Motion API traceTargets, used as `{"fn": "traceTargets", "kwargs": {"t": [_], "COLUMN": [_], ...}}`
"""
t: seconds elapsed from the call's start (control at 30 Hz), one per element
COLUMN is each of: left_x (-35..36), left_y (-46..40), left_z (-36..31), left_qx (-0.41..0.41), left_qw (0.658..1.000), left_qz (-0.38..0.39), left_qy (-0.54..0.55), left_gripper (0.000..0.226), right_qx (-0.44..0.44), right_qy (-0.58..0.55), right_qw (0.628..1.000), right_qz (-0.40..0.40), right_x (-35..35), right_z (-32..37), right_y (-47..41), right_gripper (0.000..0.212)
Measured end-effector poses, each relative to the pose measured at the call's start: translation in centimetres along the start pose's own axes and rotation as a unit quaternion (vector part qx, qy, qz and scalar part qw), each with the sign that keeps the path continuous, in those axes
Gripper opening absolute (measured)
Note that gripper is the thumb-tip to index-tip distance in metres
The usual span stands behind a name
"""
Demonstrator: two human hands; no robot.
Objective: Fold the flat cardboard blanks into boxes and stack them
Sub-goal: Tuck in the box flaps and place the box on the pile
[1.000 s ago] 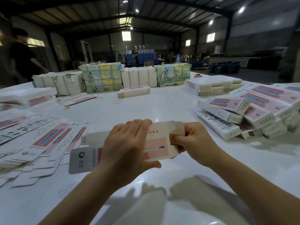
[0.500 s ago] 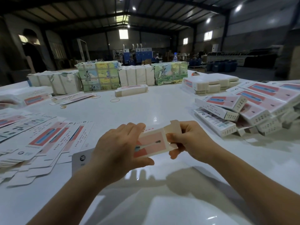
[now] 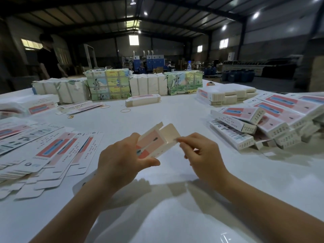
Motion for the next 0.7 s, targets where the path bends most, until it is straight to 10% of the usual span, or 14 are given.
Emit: {"fn": "traceTargets", "kwargs": {"t": [0.47, 0.7], "left_x": [1.6, 1.7], "left_y": [0.0, 0.6], "left_z": [-0.8, -1.1], "left_qx": [0.028, 0.068], "left_qw": [0.998, 0.996], "left_qz": [0.054, 0.063], "left_qy": [-0.011, -0.011], "left_gripper": [0.063, 0.062], "right_qx": [0.0, 0.139], "right_qy": [0.04, 0.008], "right_qw": [0.992, 0.967], "right_qz": [0.122, 0.214], "right_x": [1.2, 1.5], "right_z": [-0.1, -1.1], "right_y": [0.8, 0.1], "right_gripper": [0.017, 0.074]}}
Point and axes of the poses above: each hand's wrist, its own y-axis away from the middle knuckle, its own x-axis out of the palm, z = x × y, the point moved 2 cm from there along -y, towards the middle knuckle, and after that the axes turned 15 degrees about x, right-handed, at the moved point
